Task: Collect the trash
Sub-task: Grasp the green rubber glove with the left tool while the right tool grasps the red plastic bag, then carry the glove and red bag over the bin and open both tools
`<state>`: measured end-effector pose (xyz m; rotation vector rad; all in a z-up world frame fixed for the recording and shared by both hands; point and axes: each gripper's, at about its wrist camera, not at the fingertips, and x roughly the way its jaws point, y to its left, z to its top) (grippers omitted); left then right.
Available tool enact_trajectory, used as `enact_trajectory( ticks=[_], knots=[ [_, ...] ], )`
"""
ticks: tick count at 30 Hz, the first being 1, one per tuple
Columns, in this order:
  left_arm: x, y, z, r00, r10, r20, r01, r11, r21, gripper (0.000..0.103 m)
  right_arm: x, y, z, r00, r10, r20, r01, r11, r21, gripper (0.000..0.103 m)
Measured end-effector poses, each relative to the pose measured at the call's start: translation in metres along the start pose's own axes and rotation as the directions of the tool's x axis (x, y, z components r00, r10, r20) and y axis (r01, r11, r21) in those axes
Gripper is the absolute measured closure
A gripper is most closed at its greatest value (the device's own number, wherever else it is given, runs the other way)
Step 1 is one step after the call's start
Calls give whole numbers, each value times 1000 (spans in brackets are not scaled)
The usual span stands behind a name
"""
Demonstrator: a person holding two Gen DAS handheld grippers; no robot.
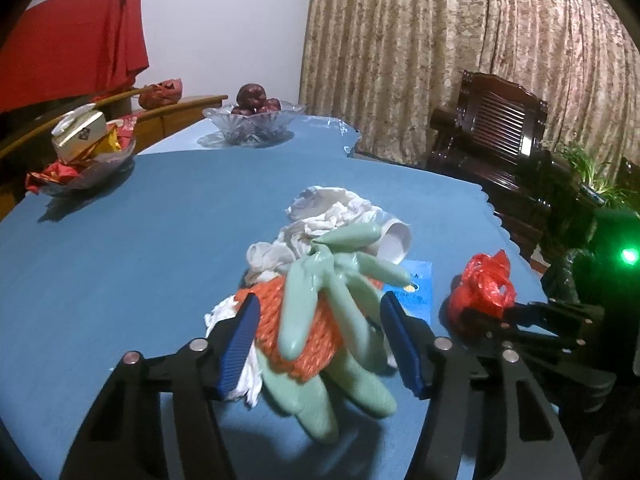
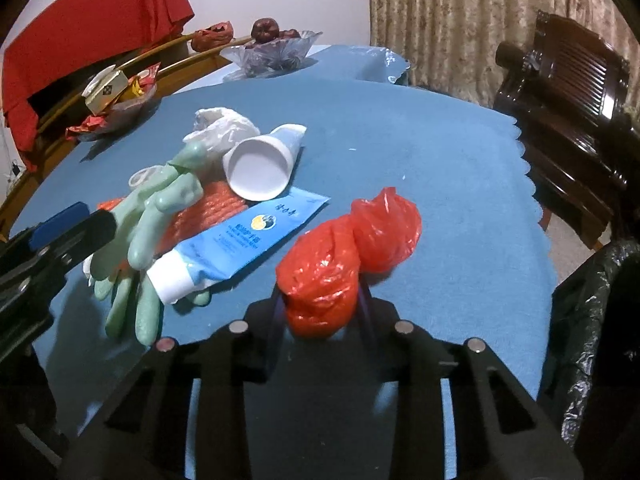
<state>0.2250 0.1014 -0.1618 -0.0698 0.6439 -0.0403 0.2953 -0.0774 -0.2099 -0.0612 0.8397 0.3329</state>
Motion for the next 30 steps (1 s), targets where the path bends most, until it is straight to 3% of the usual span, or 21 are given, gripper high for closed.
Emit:
enact_trajectory(
  ticks=[5, 7, 9, 12, 21, 26, 29, 30],
  knots=[
    [21, 2, 4, 999, -8, -49, 7, 1000, -15, 61, -5, -4, 1, 1000, -6, 12, 7, 1000, -15, 72],
    [28, 2, 4, 998, -6, -66, 5, 1000, -16, 79, -6, -4, 1, 1000, -5, 18, 6, 1000, -21, 72],
    [29, 1, 4, 998, -6, -69, 5, 1000, -13, 89, -9, -4, 1, 1000, -6, 23, 6, 1000, -21, 72],
    [20, -1, 5, 999, -9, -39, 8, 1000, -9, 95, -13, -4, -1, 999, -8, 33, 9, 1000, -22, 71],
    [-31, -13, 3, 998, -42, 40, 43, 999, -12, 97, -39, -8, -2, 998, -3, 70, 4, 1000, -19, 71],
    [-40, -17, -14, 999, -49, 0, 49, 999, 9, 96, -45, -9, -11, 998, -6, 61, 8, 1000, -26, 72],
    [-31, -16, -19, 998, -45, -35, 45, 999, 13, 84, -42, -11, -17, 999, -13, 44, 14, 1000, -20, 71],
    [-29, -16, -19, 998, -42, -38, 42, 999, 9, 68, -42, -11, -18, 999, -15, 40, 16, 1000, -18, 71]
  ],
)
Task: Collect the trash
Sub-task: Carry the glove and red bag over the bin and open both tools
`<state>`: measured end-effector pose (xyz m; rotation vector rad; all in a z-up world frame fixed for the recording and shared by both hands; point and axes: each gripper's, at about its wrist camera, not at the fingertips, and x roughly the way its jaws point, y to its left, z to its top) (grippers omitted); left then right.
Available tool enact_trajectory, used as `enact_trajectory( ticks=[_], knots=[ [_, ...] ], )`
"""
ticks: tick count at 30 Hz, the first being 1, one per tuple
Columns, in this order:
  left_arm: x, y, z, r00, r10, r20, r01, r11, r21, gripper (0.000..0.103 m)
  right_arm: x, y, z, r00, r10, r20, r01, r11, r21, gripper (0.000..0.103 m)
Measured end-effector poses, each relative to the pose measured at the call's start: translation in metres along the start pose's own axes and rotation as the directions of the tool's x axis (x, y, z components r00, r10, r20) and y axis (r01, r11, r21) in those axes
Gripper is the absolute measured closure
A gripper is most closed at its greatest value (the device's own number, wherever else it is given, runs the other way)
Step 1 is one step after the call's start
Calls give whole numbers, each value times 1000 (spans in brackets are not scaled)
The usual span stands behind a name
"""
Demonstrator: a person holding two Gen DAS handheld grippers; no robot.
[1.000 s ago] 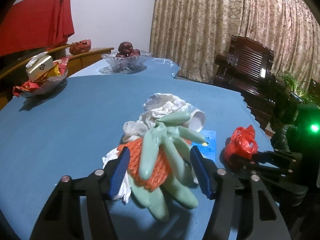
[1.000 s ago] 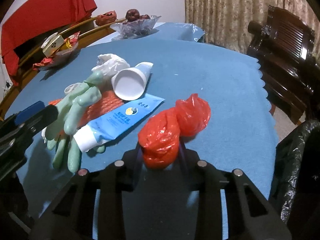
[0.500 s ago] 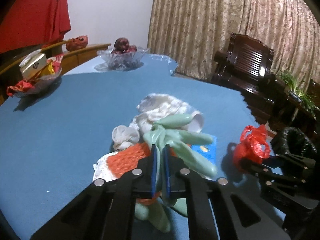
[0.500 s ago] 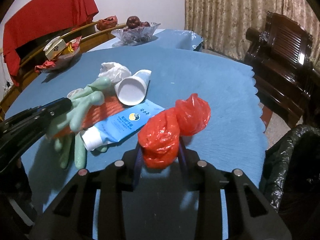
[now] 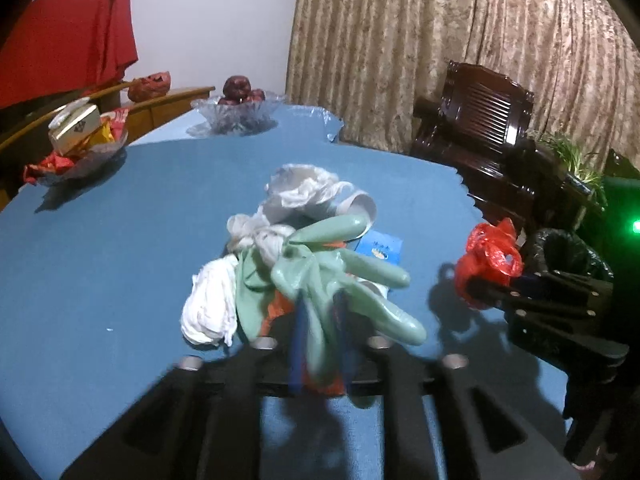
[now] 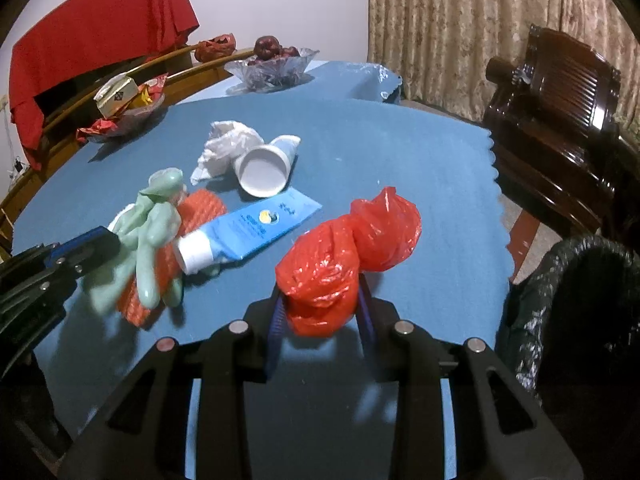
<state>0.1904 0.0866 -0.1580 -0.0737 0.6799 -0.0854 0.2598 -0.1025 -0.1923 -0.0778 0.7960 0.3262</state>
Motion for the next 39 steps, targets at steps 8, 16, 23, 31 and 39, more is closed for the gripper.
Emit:
enact_trajectory(
  ticks=[8, 16, 23, 31, 39],
  knots=[
    [19, 1, 13, 997, 72, 25, -73, 997, 10, 51, -2, -2, -2, 1000, -10, 2, 10, 1000, 2, 71],
    [35, 0, 12, 999, 51, 3, -51, 998, 36, 88, -1, -1, -1, 1000, -7, -3, 7, 1000, 2, 71],
    [9, 0, 19, 996, 26, 81, -26, 1000, 9, 96, -9, -1, 0, 1000, -2, 17, 2, 1000, 3, 71],
    [-30, -15, 41, 986, -21, 168, 19, 1000, 16, 97, -40, -5, 13, 996, -5, 92, 4, 1000, 6, 71],
    [-47, -54, 54, 977, -108, 186, 97, 993, 64, 97, -89, -24, 17, 985, -33, 169, 30, 999, 20, 71]
  ],
)
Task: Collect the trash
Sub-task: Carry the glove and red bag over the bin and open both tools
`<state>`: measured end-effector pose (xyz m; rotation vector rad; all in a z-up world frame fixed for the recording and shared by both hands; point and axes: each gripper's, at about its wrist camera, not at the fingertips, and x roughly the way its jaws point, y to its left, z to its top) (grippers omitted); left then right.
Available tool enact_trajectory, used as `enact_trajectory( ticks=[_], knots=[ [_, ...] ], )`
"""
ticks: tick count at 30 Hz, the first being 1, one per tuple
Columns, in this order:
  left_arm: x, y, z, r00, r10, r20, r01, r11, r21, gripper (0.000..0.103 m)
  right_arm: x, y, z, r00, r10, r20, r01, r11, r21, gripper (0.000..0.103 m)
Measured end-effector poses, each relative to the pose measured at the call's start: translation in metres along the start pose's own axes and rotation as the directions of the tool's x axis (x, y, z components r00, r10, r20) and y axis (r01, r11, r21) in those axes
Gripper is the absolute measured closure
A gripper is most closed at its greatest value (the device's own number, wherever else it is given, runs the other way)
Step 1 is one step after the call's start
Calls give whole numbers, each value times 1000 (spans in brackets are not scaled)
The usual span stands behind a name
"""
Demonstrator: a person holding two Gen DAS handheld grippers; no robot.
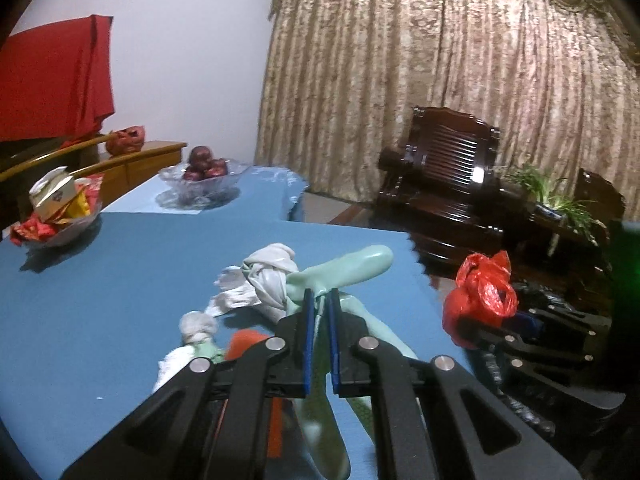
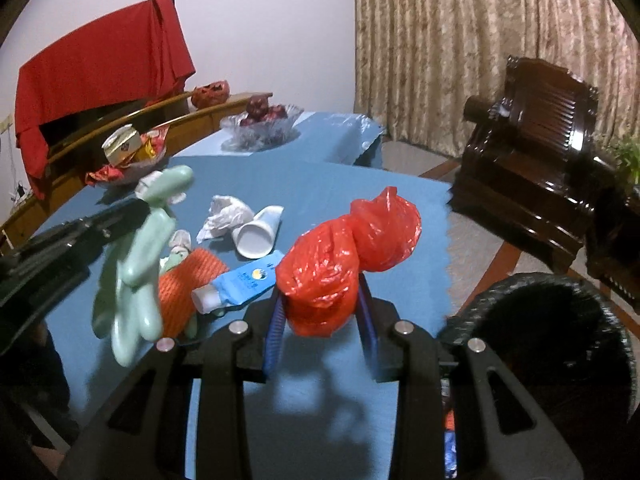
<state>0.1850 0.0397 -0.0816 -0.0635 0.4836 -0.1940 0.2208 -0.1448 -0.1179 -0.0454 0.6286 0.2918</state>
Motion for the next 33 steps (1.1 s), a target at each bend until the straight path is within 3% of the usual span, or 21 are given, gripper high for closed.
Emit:
enact_trajectory(
  ticks=[12, 23, 33],
  knots=[
    [11, -79, 1, 989, -145, -29, 147, 988, 58, 97, -65, -66, -19, 991, -132, 24, 130, 990, 58, 71],
    [27, -170, -10, 951, -299, -78, 307, 944, 122, 97, -106, -132, -62, 958, -284, -30, 285, 949, 134, 71],
    [49, -228, -21, 912, -385, -143, 404, 904, 139, 97, -120, -175, -94, 934, -349, -74, 357, 913, 199, 71]
  ],
)
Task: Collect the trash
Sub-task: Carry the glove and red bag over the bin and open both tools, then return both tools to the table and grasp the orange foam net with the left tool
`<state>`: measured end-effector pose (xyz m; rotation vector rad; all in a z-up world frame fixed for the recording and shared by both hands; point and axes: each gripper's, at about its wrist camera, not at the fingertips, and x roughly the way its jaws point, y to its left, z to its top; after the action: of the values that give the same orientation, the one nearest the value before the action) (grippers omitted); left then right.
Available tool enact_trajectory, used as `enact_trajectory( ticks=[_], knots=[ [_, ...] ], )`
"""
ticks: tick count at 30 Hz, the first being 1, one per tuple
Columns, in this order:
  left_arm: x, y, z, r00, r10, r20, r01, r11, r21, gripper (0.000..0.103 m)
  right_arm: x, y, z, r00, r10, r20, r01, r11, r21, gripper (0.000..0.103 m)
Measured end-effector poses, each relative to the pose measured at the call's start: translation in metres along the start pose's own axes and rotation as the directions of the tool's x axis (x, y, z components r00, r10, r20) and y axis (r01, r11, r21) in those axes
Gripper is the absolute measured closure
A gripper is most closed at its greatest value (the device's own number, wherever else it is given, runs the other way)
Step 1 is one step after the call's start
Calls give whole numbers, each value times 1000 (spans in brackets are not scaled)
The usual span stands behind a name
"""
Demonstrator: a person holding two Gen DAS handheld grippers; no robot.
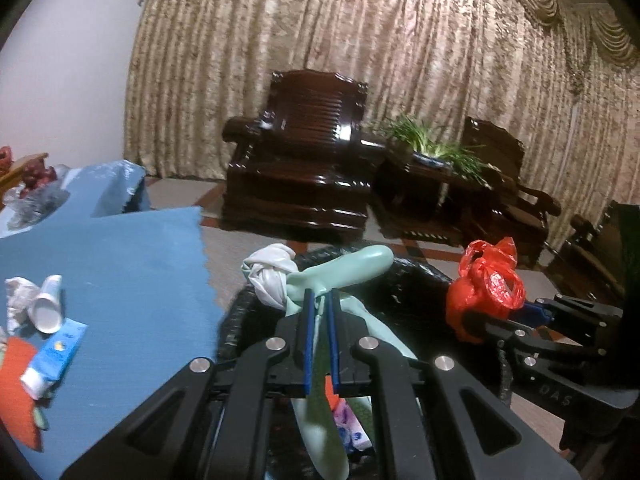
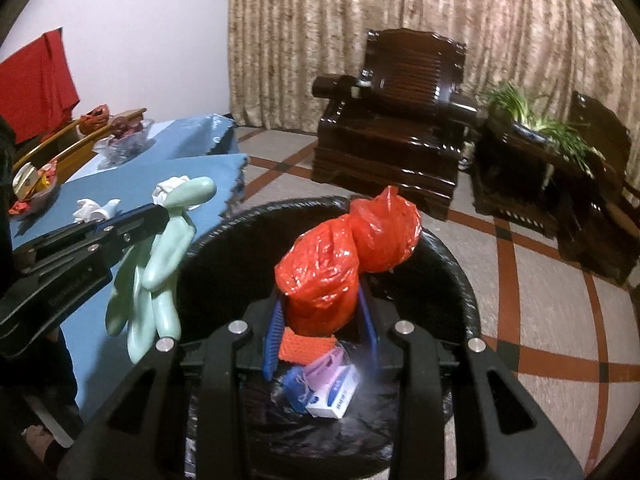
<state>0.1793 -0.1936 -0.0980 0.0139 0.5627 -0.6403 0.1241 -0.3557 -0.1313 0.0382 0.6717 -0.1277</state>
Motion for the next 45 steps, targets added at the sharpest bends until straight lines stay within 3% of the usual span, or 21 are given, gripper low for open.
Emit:
enact_trajectory(
  ticks=[4, 7, 10, 14, 19, 23, 29, 36, 40, 45],
  knots=[
    [19, -8, 1, 999, -36, -36, 36, 999, 3, 93, 9, -11, -8, 999, -27, -27, 27, 1000, 3, 67],
    [24, -9, 0, 997, -61, -50, 61, 998, -5, 89, 14, -17, -13, 998, -47, -52, 48, 999, 11, 53],
    [21, -4, -1, 997, -59, -42, 59, 998, -12, 71, 17, -21, -20, 996, -65, -64, 67, 997, 27, 42],
    [9, 7, -1, 999, -22, -27, 22, 1000, -18, 58, 13, -21, -23, 994, -98, -43, 99, 995, 32, 12],
    [-18, 27, -2, 997, 75, 19, -74, 997, -20, 24, 3, -11, -16, 998, -65, -5, 65, 997, 48, 8],
    [-49, 53, -7, 986, 158, 44, -156, 987, -37, 14, -6, 14, -5, 999, -16, 44, 15, 999, 30, 7],
    [-95, 97, -21, 953, 297, 55, -293, 953, -75, 9, -8, 65, 12, 993, 87, 85, -86, 996, -16, 7],
    [-143, 158, -45, 893, 448, 34, -441, 888, -133, 7, 4, 132, 25, 978, 193, 76, -186, 978, -91, 7],
    [-158, 187, -62, 866, 499, 7, -492, 855, -164, 8, 11, 160, 27, 971, 230, 67, -221, 968, -117, 7],
    [-167, 213, -77, 847, 532, -27, -527, 830, -182, 14, 23, 192, 28, 965, 257, 51, -247, 957, -152, 7]
  ],
)
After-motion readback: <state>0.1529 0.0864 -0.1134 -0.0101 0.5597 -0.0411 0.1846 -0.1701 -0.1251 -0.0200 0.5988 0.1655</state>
